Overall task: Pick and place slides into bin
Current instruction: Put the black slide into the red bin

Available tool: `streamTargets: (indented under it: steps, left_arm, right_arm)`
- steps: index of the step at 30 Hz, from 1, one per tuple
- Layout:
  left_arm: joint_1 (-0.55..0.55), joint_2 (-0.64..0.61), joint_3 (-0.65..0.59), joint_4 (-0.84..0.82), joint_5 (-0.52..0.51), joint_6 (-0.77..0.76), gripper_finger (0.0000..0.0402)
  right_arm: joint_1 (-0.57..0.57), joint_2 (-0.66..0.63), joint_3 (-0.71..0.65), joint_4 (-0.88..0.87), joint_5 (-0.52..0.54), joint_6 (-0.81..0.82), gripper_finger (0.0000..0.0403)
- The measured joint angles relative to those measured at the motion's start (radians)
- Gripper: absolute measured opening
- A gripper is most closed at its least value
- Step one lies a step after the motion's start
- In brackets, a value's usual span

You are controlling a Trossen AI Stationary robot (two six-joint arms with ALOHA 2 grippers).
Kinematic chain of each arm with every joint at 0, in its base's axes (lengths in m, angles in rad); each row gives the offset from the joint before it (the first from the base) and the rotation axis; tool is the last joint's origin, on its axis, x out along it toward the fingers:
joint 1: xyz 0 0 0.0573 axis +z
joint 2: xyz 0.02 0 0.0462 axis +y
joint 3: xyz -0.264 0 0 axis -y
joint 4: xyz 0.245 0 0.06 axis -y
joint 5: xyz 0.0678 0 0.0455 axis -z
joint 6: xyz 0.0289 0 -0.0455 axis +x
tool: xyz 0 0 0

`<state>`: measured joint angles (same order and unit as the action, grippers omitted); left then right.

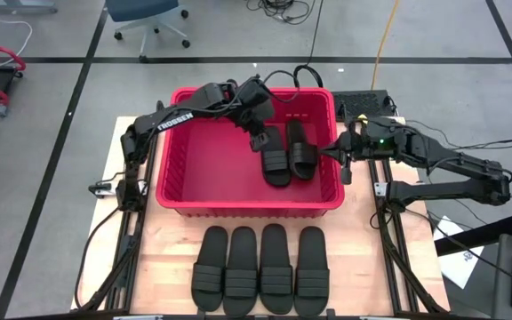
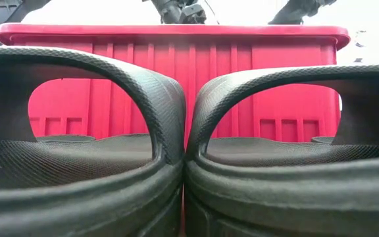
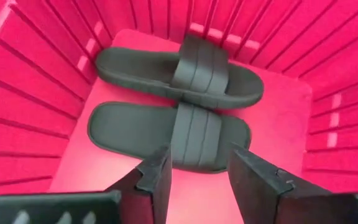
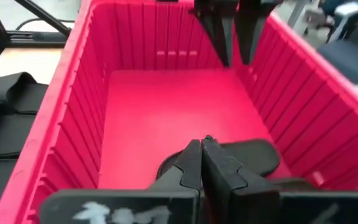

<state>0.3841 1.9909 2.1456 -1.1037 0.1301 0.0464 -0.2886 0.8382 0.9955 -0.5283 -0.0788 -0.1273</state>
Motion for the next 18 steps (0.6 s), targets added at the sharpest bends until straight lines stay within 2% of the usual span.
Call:
streamTargets:
  steps: [7,18]
  left_arm:
    - [-0.003,-0.001,0.000,0.003,0.000,0.042,0.0133]
    - [-0.008,-0.003,0.000,0.013,0.001,0.048,0.0133]
  right_arm:
    - [0.000,0.007,-0.042,0.000,0.000,0.038,0.0000]
    - [0.000,0.012,-0.042,0.018,0.000,0.038,0.0000]
